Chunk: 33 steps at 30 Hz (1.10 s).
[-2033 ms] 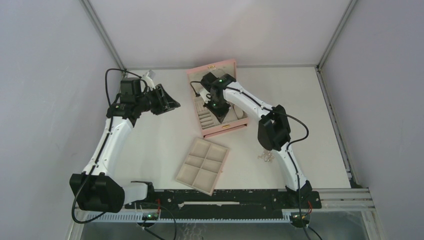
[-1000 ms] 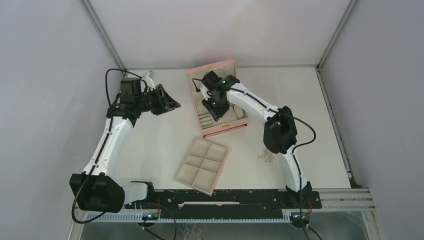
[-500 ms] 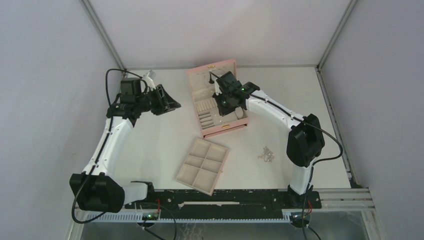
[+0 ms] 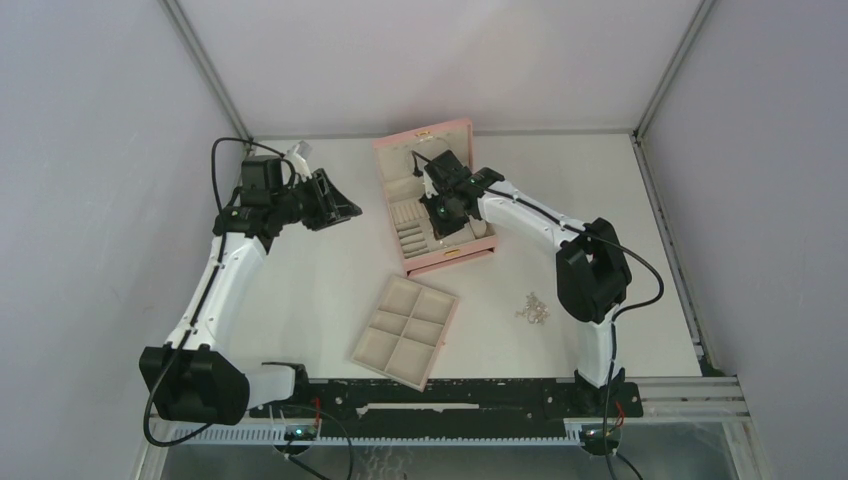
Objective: Organize the mixed jewelry
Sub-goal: Place the jewelry in the jewelry box.
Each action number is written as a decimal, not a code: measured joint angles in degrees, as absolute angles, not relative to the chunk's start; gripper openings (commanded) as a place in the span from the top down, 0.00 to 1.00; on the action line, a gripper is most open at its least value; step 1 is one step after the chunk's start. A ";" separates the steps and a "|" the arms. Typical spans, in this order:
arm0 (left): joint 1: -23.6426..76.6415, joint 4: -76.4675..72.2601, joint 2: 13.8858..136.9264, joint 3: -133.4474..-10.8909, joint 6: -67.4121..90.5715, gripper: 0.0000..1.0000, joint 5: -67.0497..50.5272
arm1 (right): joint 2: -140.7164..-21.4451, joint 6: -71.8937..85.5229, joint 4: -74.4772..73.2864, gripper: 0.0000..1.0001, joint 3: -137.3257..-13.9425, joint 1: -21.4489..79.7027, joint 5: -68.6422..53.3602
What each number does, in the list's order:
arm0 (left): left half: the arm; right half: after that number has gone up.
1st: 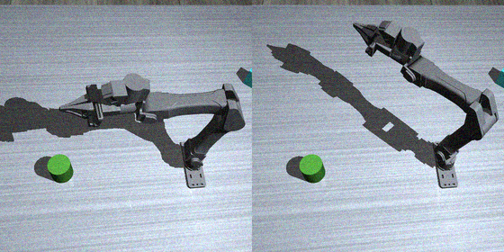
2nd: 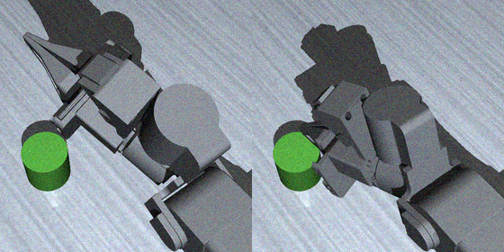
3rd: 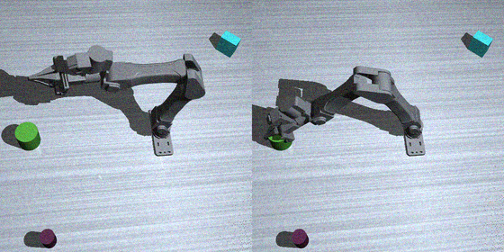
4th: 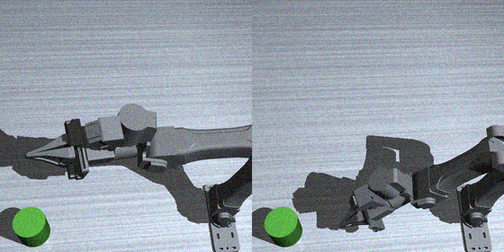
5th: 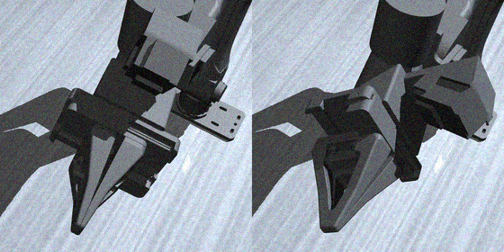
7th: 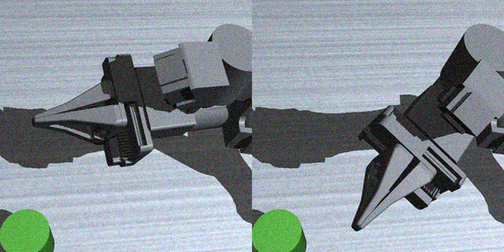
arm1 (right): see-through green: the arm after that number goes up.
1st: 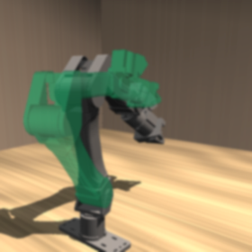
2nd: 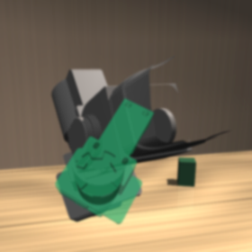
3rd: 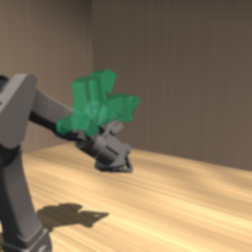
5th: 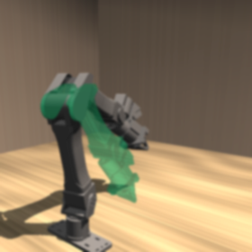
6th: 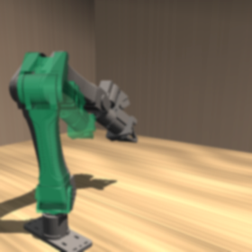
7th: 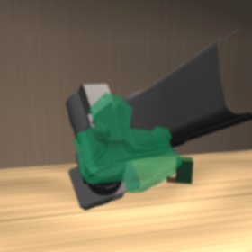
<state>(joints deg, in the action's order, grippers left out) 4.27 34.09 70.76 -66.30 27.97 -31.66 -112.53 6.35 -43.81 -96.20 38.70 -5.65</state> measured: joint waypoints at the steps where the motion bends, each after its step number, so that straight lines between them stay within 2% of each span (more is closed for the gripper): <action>1: 4.27 34.09 70.76 -66.30 27.97 0.55 -31.66 | -112.57 6.37 -43.97 1.00 -96.20 38.70 -5.65; 31: 4.27 34.15 70.78 -66.30 27.94 0.55 -31.66 | -114.87 6.35 -45.78 1.00 -97.14 38.22 -4.95; 33: 4.27 34.22 70.78 -66.30 27.94 0.55 -31.66 | -114.87 6.35 -46.13 0.87 -97.30 38.22 -4.86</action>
